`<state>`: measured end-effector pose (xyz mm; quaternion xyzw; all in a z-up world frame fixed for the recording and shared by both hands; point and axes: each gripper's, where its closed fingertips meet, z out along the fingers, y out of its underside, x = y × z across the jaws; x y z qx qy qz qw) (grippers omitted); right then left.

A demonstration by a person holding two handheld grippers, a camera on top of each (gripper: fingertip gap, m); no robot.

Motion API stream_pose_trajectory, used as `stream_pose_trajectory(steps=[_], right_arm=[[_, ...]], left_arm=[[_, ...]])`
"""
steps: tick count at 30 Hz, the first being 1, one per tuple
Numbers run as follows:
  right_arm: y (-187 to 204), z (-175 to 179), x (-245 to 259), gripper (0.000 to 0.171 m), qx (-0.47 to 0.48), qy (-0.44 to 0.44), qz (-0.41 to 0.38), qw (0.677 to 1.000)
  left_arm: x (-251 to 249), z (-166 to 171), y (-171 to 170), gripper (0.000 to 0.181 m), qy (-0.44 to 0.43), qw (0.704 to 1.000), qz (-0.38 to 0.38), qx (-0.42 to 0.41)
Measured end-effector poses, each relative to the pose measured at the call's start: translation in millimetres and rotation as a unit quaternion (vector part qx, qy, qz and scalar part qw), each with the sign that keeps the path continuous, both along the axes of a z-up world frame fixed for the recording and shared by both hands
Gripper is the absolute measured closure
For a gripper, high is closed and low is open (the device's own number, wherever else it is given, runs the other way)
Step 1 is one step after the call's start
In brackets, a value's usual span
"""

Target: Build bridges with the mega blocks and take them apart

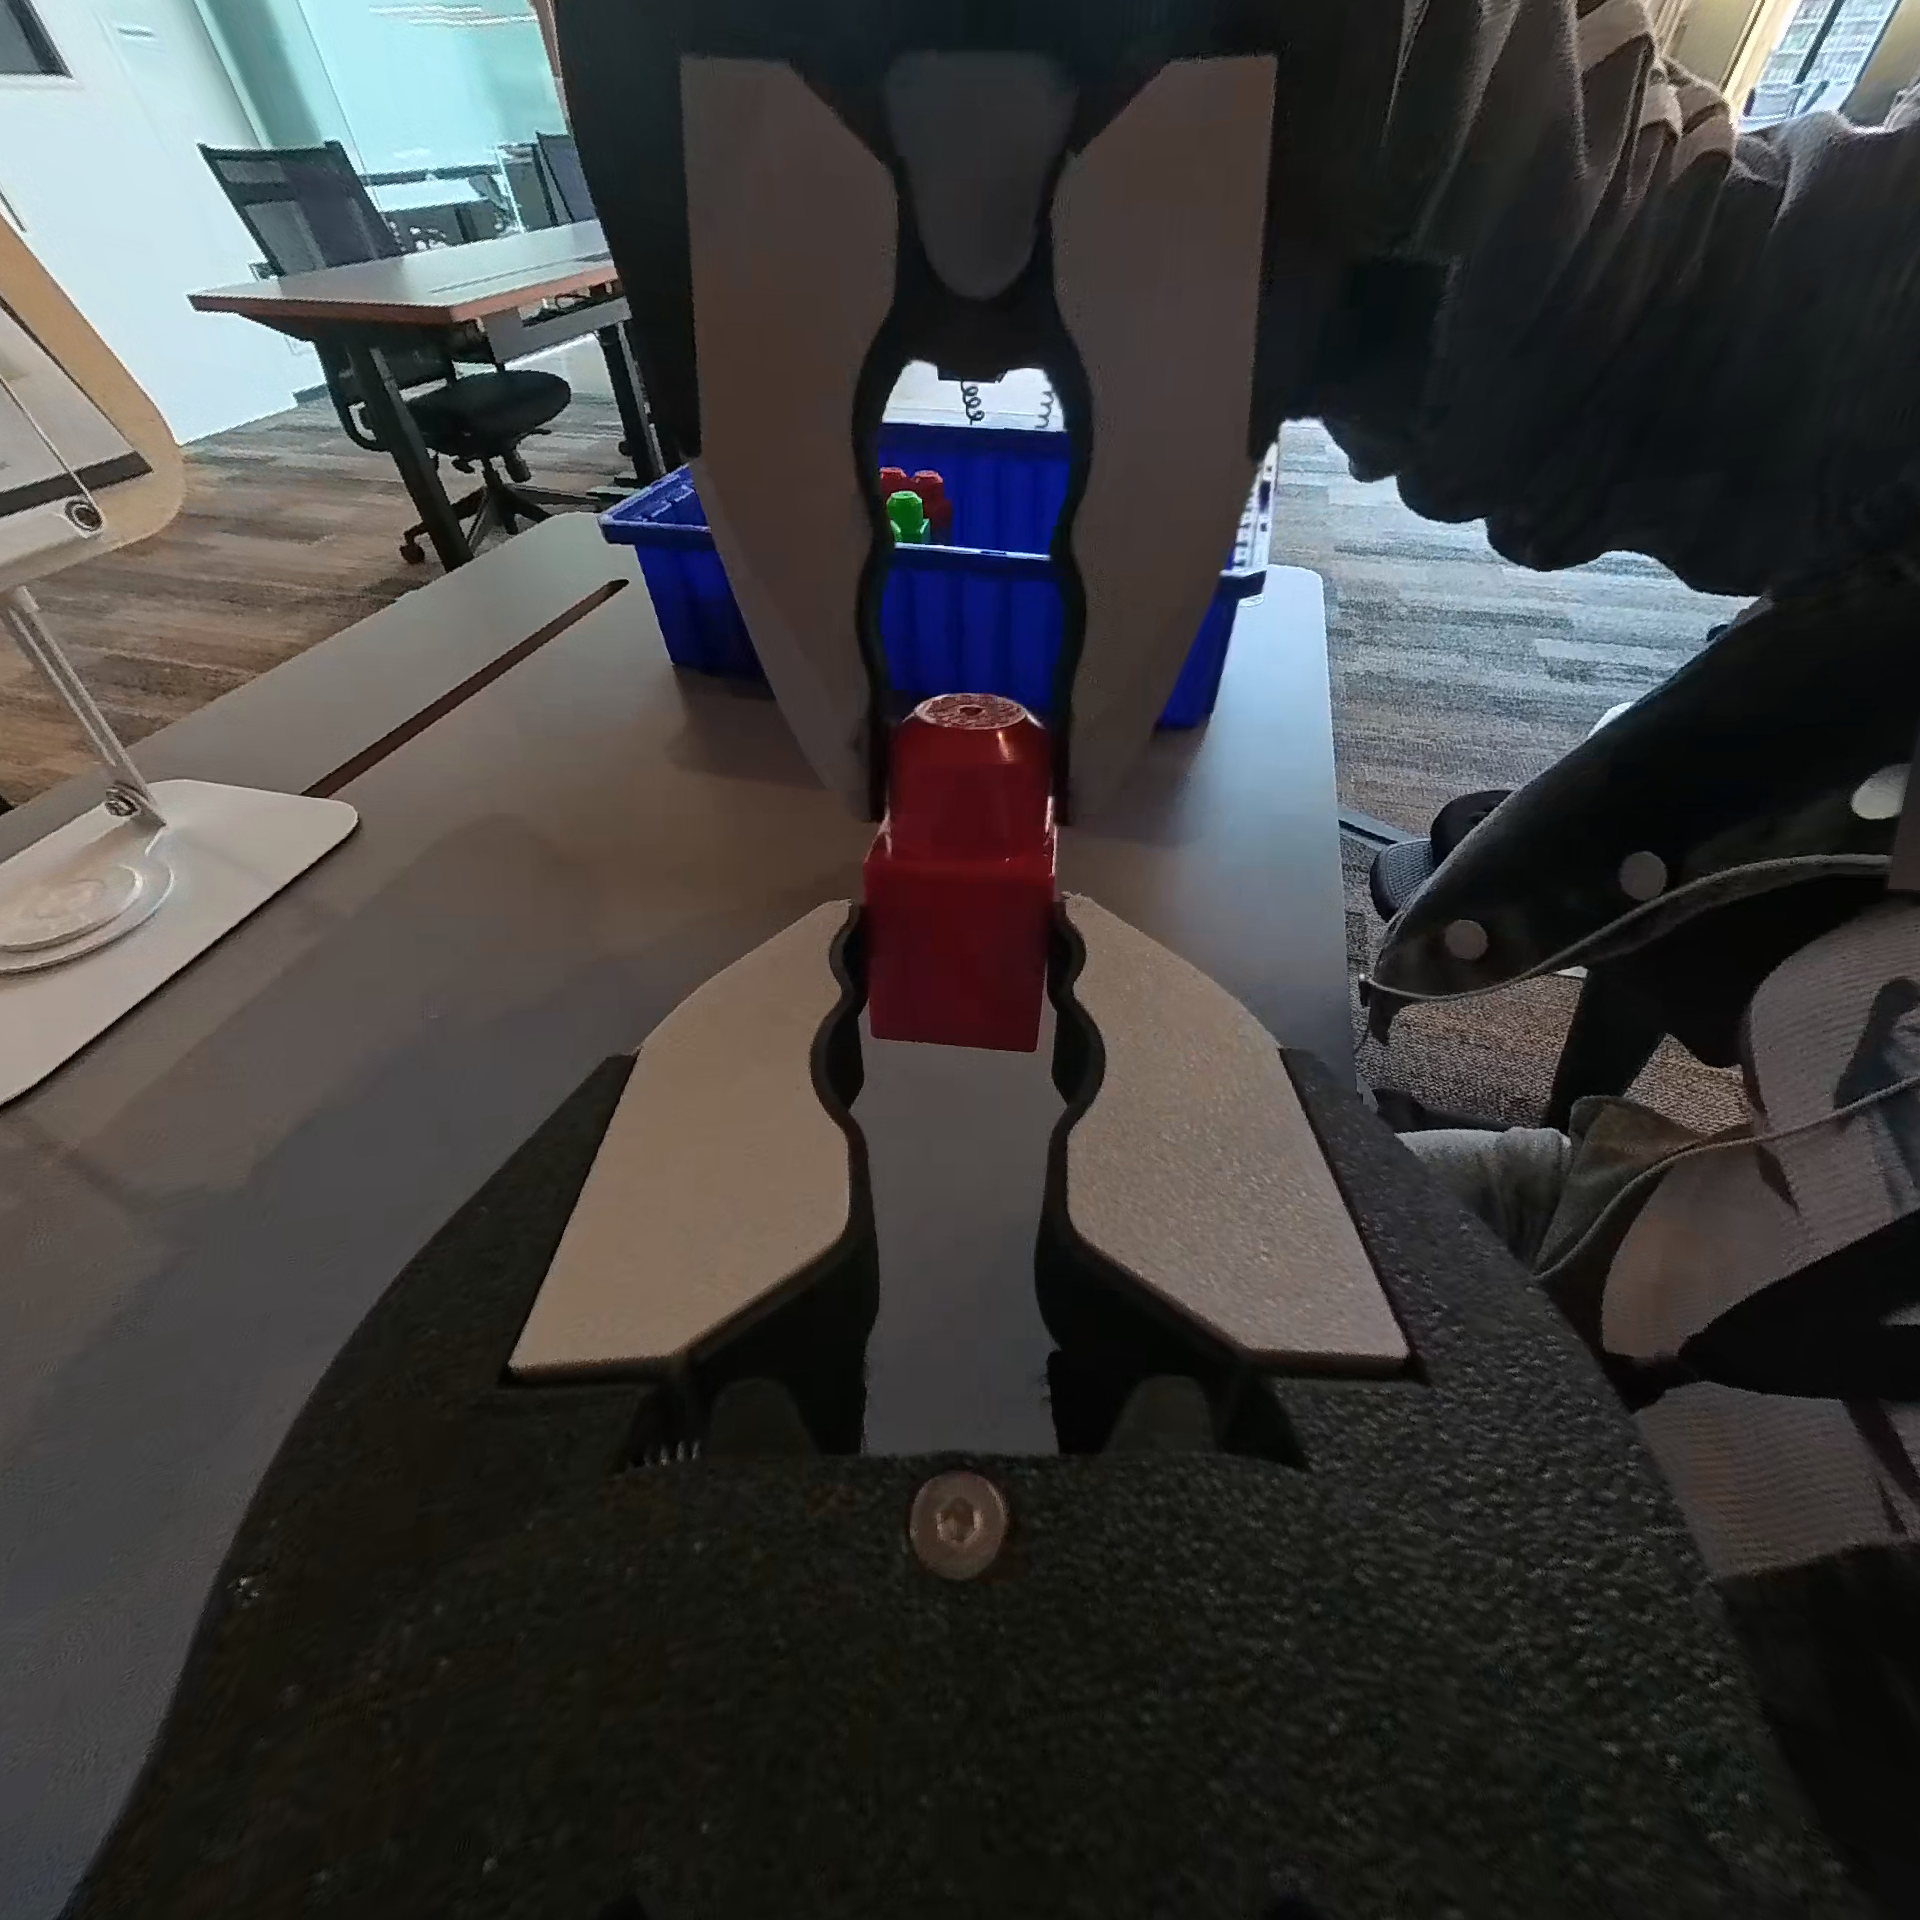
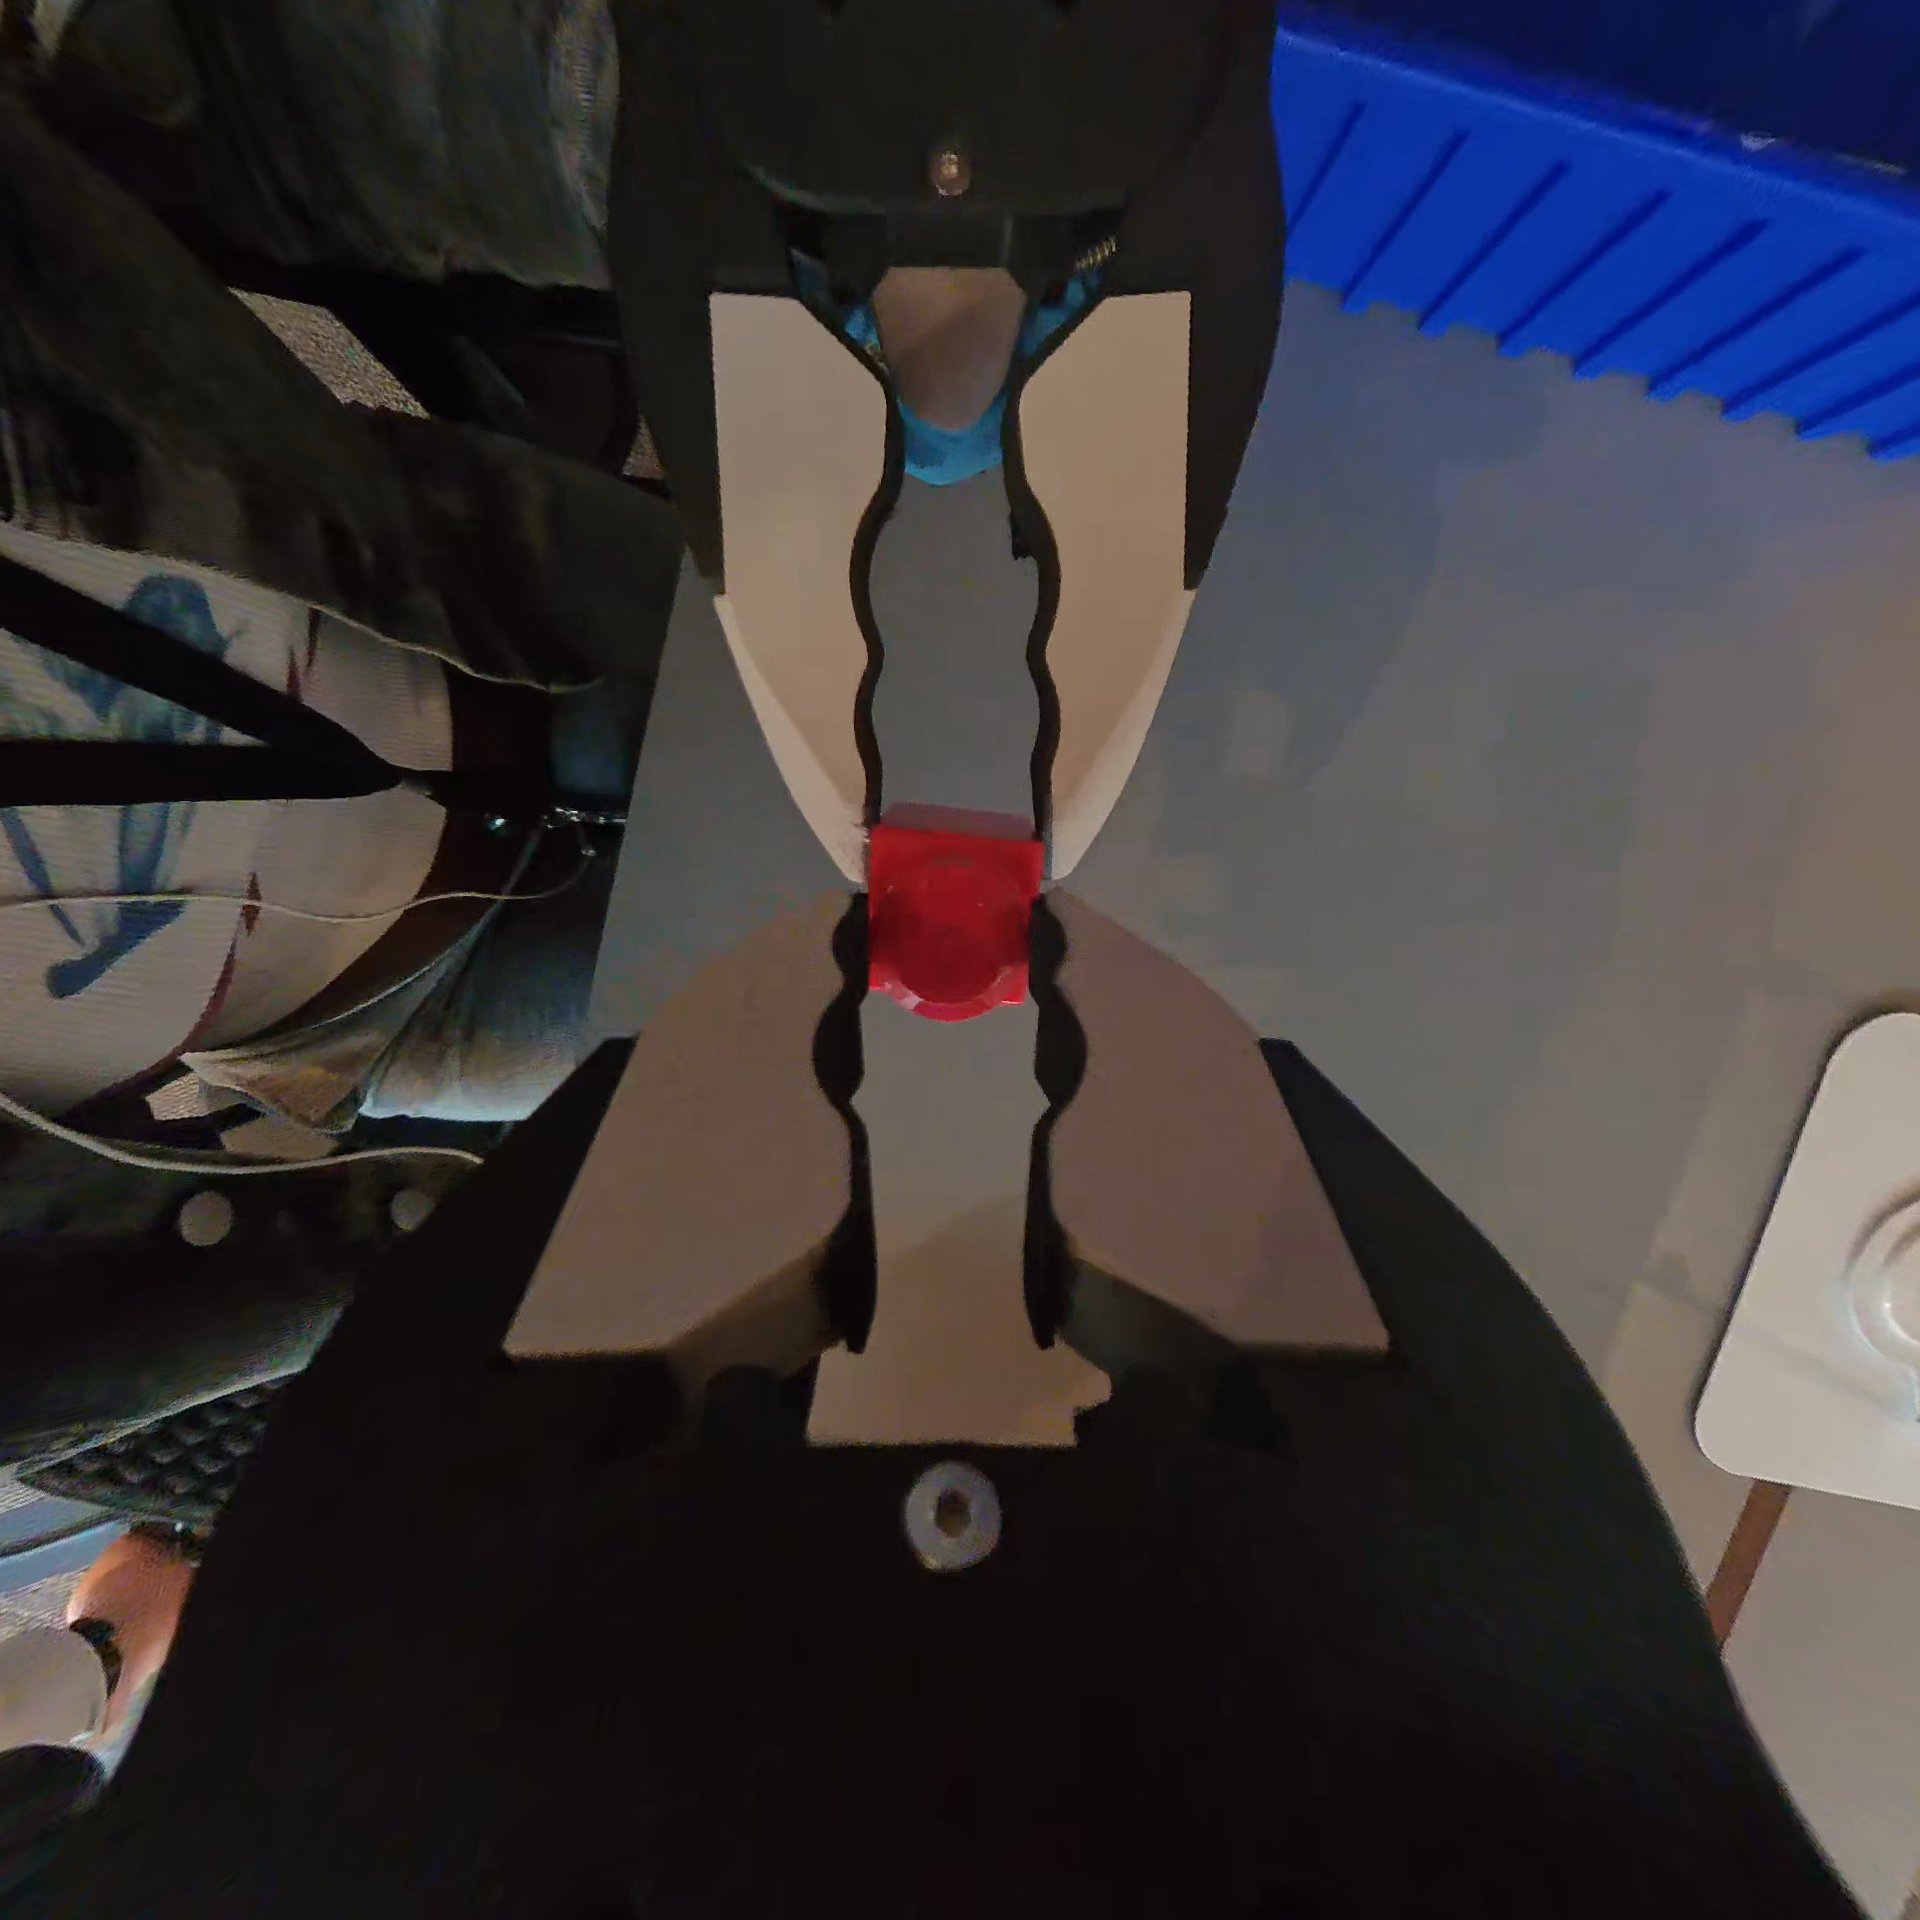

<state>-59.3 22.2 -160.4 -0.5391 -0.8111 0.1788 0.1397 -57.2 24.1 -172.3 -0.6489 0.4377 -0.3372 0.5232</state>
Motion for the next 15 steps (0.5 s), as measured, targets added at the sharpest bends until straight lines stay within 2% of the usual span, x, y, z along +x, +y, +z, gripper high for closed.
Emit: stream_pose_trajectory(steps=[4, 5, 7, 8, 15], right_arm=[[3.3, -1.6, 0.1, 0.143, 0.016, -0.003, -0.001, 1.0], [6.4, -3.1, 2.7, 0.143, 0.024, -0.009, -0.003, 1.0], [14.3, -8.8, 9.7, 0.143, 0.037, -0.02, -0.013, 0.999], [17.8, -13.7, 13.9, 0.143, 0.038, -0.027, -0.019, 0.999], [53.2, -77.3, 48.5, 0.143, 0.048, -0.096, -0.073, 0.992]], left_arm=[[-4.1, 0.8, 0.9, 0.148, -0.013, 1.0, -0.006, -0.006], [-8.5, 0.6, 2.1, 0.141, -0.013, 1.0, -0.004, -0.013], [-24.4, 0.9, 10.8, 0.11, -0.007, 0.999, 0.028, -0.019], [-34.7, 2.1, 13.6, 0.108, -0.002, 0.999, 0.044, -0.018], [-111.9, 40.5, 13.4, 0.114, -0.026, 0.988, 0.148, 0.028]])
